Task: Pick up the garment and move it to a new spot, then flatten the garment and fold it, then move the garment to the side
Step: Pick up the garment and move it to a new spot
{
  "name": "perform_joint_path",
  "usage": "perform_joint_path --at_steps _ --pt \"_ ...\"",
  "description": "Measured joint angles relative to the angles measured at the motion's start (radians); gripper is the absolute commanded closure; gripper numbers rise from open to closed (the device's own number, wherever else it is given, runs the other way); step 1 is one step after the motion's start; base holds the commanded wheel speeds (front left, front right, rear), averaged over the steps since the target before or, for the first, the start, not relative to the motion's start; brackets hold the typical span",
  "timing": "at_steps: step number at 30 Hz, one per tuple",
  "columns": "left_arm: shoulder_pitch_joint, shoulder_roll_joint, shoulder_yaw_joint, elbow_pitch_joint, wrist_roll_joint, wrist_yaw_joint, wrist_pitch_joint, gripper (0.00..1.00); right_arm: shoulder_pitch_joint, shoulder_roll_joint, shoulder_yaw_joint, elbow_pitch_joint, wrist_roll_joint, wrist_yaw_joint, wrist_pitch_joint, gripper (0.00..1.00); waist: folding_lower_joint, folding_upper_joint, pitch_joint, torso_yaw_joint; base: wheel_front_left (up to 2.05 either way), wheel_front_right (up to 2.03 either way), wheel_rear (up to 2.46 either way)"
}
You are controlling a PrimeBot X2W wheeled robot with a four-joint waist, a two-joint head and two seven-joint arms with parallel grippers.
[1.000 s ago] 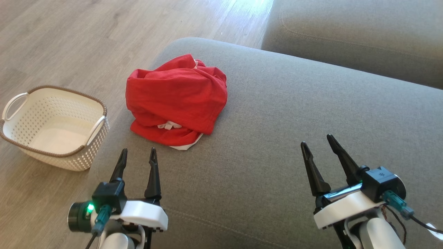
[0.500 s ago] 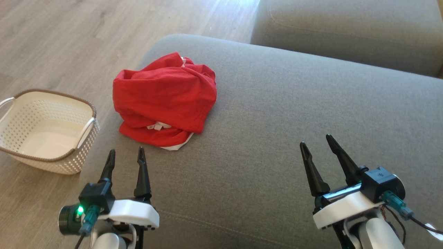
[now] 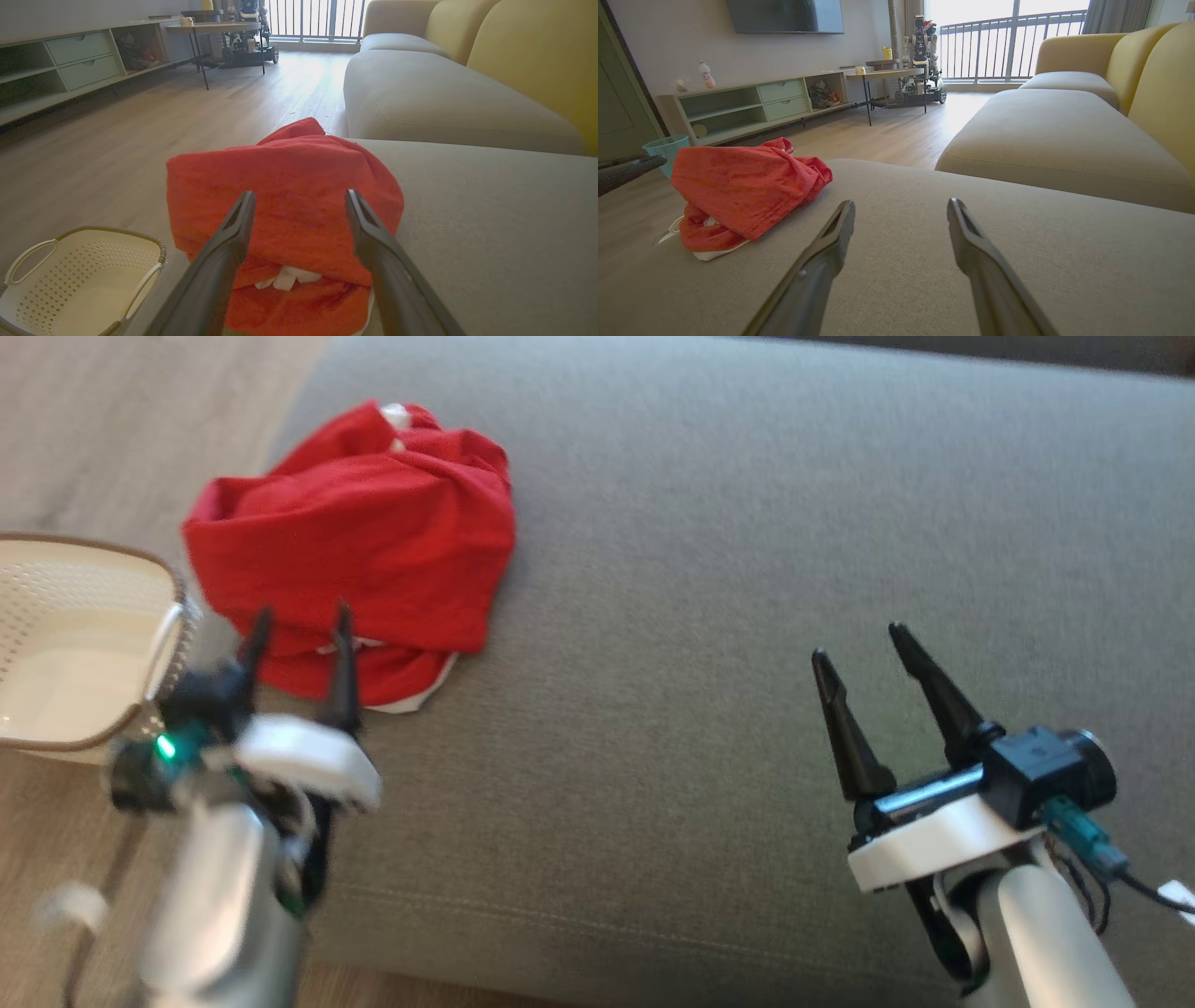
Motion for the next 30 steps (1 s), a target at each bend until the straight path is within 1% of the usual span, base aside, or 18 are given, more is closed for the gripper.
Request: perform_joint_path --at_steps 2,6,11,14,17,23,24,25,26,27,30 --pt "-0.078 0.02 0.022 0.044 -0.014 -0.002 0.04 0.0 -0.017 0.0 -0.003 -0.008 -0.002 0.0 0.003 0.0 0.0 0.0 0.033 -0.017 0.0 0.0 0.0" --pt "-0.232 0.066 0.038 0.119 -0.022 -0.025 0.106 0.0 -0.049 -0.002 -0.005 -0.024 -0.014 0.0 0.008 0.0 0.0 0.0 0.099 -0.05 0.0 0.0 0.0" --pt "-0.397 0.119 0.02 0.228 0.005 -0.053 0.177 0.0 -0.083 -0.003 0.001 -0.026 -0.033 0.0 0.008 0.0 0.0 0.0 0.17 -0.091 0.0 0.0 0.0" --pt "-0.458 0.163 -0.009 0.3 0.06 -0.055 0.206 0.0 -0.097 -0.003 0.005 -0.025 -0.035 0.0 0.008 0.0 0.0 0.0 0.197 -0.119 0.0 0.0 0.0" --pt "-0.505 0.196 -0.029 0.382 0.092 -0.054 0.262 0.0 -0.104 -0.004 0.009 -0.026 -0.04 0.0 0.008 0.0 0.0 0.0 0.216 -0.144 0.0 0.0 0.0" --pt "-0.58 0.227 -0.061 0.515 0.112 -0.088 0.368 0.0 -0.116 -0.004 0.014 -0.025 -0.044 0.0 0.007 0.0 0.0 0.0 0.241 -0.183 0.0 0.0 0.0" --pt "-0.59 0.23 -0.064 0.528 0.112 -0.091 0.372 0.29 -0.117 -0.004 0.014 -0.025 -0.044 0.0 0.007 0.0 0.0 0.0 0.243 -0.188 0.0 0.0 0.0" --pt "-0.6 0.234 -0.066 0.543 0.112 -0.093 0.375 0.29 -0.117 -0.004 0.014 -0.025 -0.044 0.0 0.007 0.0 0.0 0.0 0.245 -0.192 0.0 0.0 0.0" --pt "-0.609 0.238 -0.069 0.558 0.112 -0.096 0.375 0.97 -0.117 -0.004 0.015 -0.025 -0.044 0.0 0.007 0.0 0.0 0.0 0.247 -0.195 0.0 0.0 0.0" --pt "-0.615 0.24 -0.073 0.572 0.112 -0.096 0.375 1.0 -0.117 -0.004 0.015 -0.024 -0.044 0.0 0.007 0.0 0.0 0.0 0.247 -0.198 0.0 0.0 0.0" --pt "-0.62 0.246 -0.084 0.599 0.128 -0.09 0.357 1.0 -0.117 -0.004 0.015 -0.017 -0.044 0.0 0.005 0.0 0.0 0.0 0.244 -0.203 0.0 0.0 0.0"
